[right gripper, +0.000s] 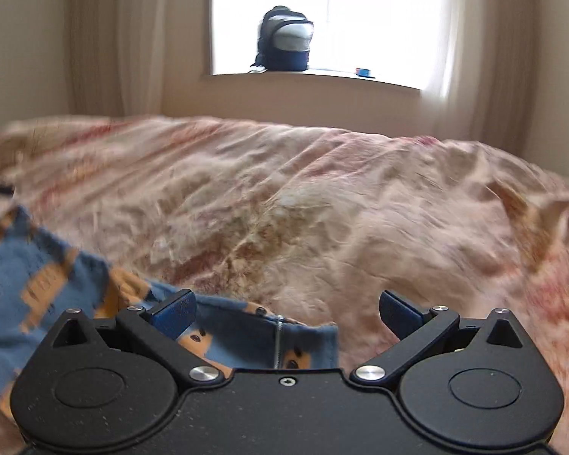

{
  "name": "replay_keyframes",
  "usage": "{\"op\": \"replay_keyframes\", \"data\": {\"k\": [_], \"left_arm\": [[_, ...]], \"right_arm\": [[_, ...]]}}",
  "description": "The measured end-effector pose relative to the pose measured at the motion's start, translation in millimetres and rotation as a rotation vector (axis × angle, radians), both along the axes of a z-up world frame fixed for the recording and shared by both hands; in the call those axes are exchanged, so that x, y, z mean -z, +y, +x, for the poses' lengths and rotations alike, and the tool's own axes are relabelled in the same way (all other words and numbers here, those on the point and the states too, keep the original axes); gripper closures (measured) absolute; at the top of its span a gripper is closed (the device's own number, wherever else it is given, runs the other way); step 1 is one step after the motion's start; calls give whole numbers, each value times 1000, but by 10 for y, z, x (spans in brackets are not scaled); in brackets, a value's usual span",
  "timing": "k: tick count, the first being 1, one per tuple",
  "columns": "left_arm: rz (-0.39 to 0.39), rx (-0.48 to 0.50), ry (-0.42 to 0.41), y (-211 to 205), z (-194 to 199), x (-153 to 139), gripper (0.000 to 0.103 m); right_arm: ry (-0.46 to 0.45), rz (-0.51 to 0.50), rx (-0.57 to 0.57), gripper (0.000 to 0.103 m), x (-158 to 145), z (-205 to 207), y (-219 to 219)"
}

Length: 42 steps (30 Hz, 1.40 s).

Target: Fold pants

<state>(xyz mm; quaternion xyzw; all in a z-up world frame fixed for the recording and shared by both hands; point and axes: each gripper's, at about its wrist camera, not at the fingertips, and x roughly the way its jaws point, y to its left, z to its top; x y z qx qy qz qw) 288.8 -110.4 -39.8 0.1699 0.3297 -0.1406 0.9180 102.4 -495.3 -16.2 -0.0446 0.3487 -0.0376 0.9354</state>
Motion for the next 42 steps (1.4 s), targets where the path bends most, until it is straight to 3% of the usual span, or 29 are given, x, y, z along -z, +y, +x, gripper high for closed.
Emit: {"op": "replay_keyframes", "data": {"k": [1,4,6,8,12,15,17,22,24,25,26,30,35,37,39,42], "left_arm": [[67,13,-14,-37,24,91,0],[79,40,-48,8,65,99,0],[12,55,-44,111,42,-37,0],[-64,145,-23,239,22,-161,0],[-54,265,71,334,92,-174,0],[-10,252,162,316,199,-62,0],[-21,239,184,330,236,-24,3],[-53,246,266,268,298,-45,36],[-43,288,282,193,285,-73,75],[-37,295,274,157,269,-97,90],[-27,292,254,121,239,-132,95],[37,292,109,11,30,-213,97],[83,228,126,-65,79,36,93],[85,154,95,-110,38,-11,78],[67,76,46,-158,-74,-137,33],[10,116,-55,-339,-362,-274,14]], "right_arm": [[29,-52,18,1,78,45,14],[19,-19,67,1,135,36,-121],[2,-30,93,1,68,-6,-117],[-38,-53,59,1,-28,-93,-16],[-69,118,-120,1,-199,-157,242],[-29,263,-271,1,-210,-132,488],[6,315,-330,1,-158,-130,640],[82,254,-336,0,67,-175,815],[79,246,-336,0,62,-188,826],[81,246,-336,0,56,-190,836],[81,247,-335,0,67,-191,828],[71,258,-327,0,99,-209,799],[49,251,-320,0,154,-275,773],[34,241,-309,0,149,-305,783],[14,220,-263,1,98,-353,795],[-71,186,-222,0,-29,-409,776]]}}
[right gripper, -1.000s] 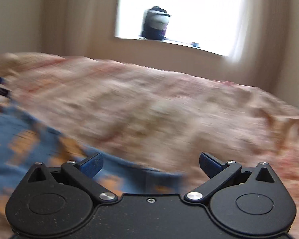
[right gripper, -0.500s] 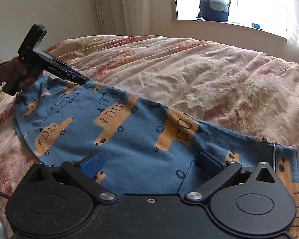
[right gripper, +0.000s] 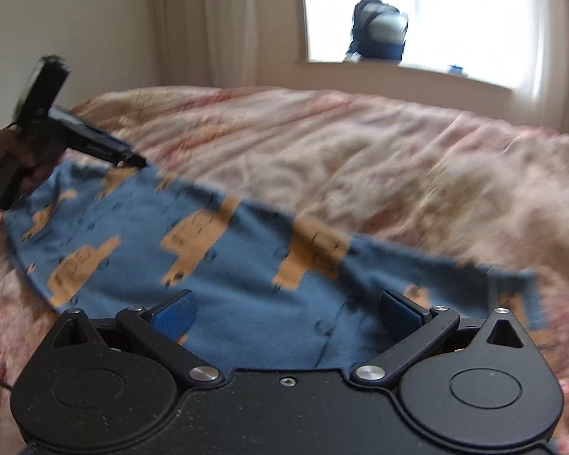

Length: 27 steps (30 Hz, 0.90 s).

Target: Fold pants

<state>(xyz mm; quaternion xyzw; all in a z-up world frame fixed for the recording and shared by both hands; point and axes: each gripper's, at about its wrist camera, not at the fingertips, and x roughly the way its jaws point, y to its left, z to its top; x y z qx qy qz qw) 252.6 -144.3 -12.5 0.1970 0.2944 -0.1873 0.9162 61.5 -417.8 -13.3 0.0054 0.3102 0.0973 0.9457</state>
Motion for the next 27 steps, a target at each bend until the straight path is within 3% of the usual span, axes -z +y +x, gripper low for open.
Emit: {"op": "replay_keyframes", "data": {"k": [4,7,9,12,15,17,19,21,23,24,27], "left_arm": [[-45,97,4,-512,-223,64,11],[5,127,13,-888,-317,298,11],[92,108,-36,-1025,-347,501,8],[70,50,-47,-942,-283,534,4],[-67,-41,48,-797,-242,352,4],[-223,-15,83,-764,-344,251,2],[-265,33,106,-884,-456,228,0],[-220,72,119,-1075,-519,317,0],[-92,83,88,-1272,-557,491,0],[-52,85,67,-1303,-579,541,0],[-93,72,56,-1184,-676,428,0]], "right_arm": [[-31,-90,118,1,-106,206,-86],[-10,-197,245,0,-49,365,-242],[37,-252,277,1,58,424,-424],[24,-327,337,1,165,380,-761],[-12,-226,380,1,58,219,-1050],[-71,-273,382,1,-33,85,-952],[-135,-309,319,1,-82,-41,-797],[-124,-335,262,1,-22,-51,-713],[-41,-421,297,1,113,64,-710],[-24,-401,318,1,149,76,-782],[-80,-249,391,1,-34,-136,-930]]}}
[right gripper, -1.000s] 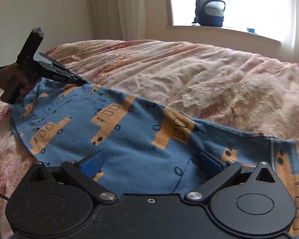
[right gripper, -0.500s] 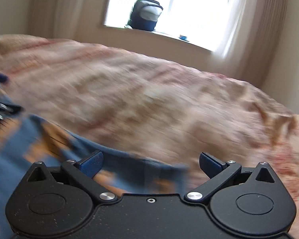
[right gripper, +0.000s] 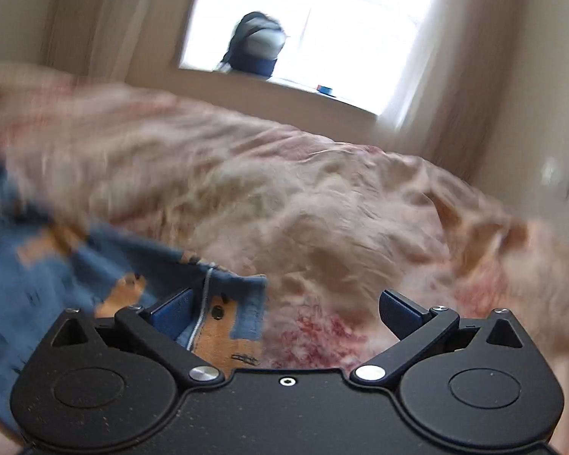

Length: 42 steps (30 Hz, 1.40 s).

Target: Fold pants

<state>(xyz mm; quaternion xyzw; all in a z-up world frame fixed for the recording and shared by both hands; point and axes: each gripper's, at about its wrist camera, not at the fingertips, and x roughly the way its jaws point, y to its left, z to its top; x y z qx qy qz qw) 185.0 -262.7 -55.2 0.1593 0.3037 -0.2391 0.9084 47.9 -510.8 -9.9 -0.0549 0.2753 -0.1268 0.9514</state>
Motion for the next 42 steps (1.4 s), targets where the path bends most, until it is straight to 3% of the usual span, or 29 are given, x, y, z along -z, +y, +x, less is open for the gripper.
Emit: {"op": "replay_keyframes", "data": {"k": [2,4,6,8,11,15,17,19,22,25,27,28,30,31,32,36,38,42], "left_arm": [[-60,18,31,120,-101,-94,0],[-96,35,47,205,-236,-130,0],[-48,51,28,210,-335,-37,0],[56,53,-4,204,-387,113,0],[42,37,-37,381,-452,32,0],[-38,-1,3,716,-503,-64,0],[0,-43,29,801,-453,42,0],[-35,-58,39,916,-447,34,0],[-39,-85,26,1064,-474,-85,0],[-48,-111,27,1283,-503,-174,0],[-6,-144,30,1424,-494,-183,0],[45,-173,36,1485,-466,-158,0],[103,-212,52,1656,-449,-156,0],[84,-221,57,1790,-486,-224,0],[51,-229,54,1928,-535,-321,0],[-62,-320,32,2449,-720,-694,0],[-102,-393,18,2683,-748,-784,0],[-239,-587,-3,3148,-675,-747,0]], "right_arm": [[-55,17,-16,1,-122,-232,31],[-46,23,-11,0,-134,-419,108],[-5,-25,-23,0,-22,-560,231],[73,-127,8,0,155,-589,319],[34,-97,53,1,136,-650,264],[-93,-73,19,0,-53,-824,269],[-14,-104,77,0,60,-750,272],[65,-92,123,0,213,-686,204],[17,-83,137,1,87,-729,202],[-46,-114,42,0,-104,-753,360],[-41,-90,-55,0,-141,-665,525],[-15,-92,-100,0,-108,-591,631],[124,-116,-142,0,59,-357,839],[186,-120,-142,1,154,-256,904],[193,-107,-126,1,195,-210,924],[125,1,-185,1,-122,-89,969],[138,-38,-283,1,-303,75,1127],[329,-74,-539,1,-552,662,1639]]}}
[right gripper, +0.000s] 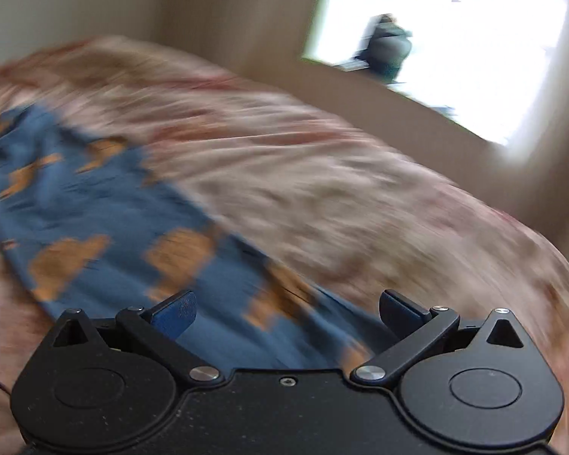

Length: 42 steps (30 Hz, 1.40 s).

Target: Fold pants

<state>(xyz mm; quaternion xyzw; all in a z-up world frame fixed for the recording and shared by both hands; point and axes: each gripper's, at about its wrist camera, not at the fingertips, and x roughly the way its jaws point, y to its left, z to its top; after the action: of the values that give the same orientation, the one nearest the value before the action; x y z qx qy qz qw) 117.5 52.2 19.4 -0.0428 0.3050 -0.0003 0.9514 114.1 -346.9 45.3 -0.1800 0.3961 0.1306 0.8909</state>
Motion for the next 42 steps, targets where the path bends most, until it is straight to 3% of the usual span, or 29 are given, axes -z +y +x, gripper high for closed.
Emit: {"op": "replay_keyframes", "data": {"k": [3,6,10,13,15,20,23,26,28,30,32,36,40,42], "left_arm": [[-95,-81,43,262,142,101,0],[-154,-165,44,463,203,199,0],[-309,-238,39,747,185,316,0],[-421,-263,52,872,177,401,0],[-428,-238,34,885,174,418,0],[-344,-151,-35,816,198,424,0],[-377,-134,-26,860,258,450,1],[-422,-164,3,951,320,526,6],[-443,-174,14,991,327,561,7],[-452,-168,9,1003,310,557,7],[-461,-148,2,1004,316,556,9],[-529,-124,14,1046,357,587,25],[-588,-142,37,1102,421,641,35],[-627,-164,64,1154,462,693,48]], "right_arm": [[146,-42,-151,1,-61,408,507],[213,-53,-248,1,-5,713,1036],[67,87,-341,1,80,892,1493],[120,120,-335,1,219,1043,1689],[124,109,-380,1,249,1118,1804],[111,191,-392,7,220,1412,1985],[115,193,-432,20,268,1577,2167],[128,170,-443,47,353,1716,2300],[148,138,-444,77,438,1766,2334],[168,122,-460,84,514,1766,2318],[168,119,-469,87,549,1758,2322],[174,144,-457,88,604,1783,2292],[169,160,-450,88,622,1776,2270],[171,167,-443,88,632,1784,2266]]}}
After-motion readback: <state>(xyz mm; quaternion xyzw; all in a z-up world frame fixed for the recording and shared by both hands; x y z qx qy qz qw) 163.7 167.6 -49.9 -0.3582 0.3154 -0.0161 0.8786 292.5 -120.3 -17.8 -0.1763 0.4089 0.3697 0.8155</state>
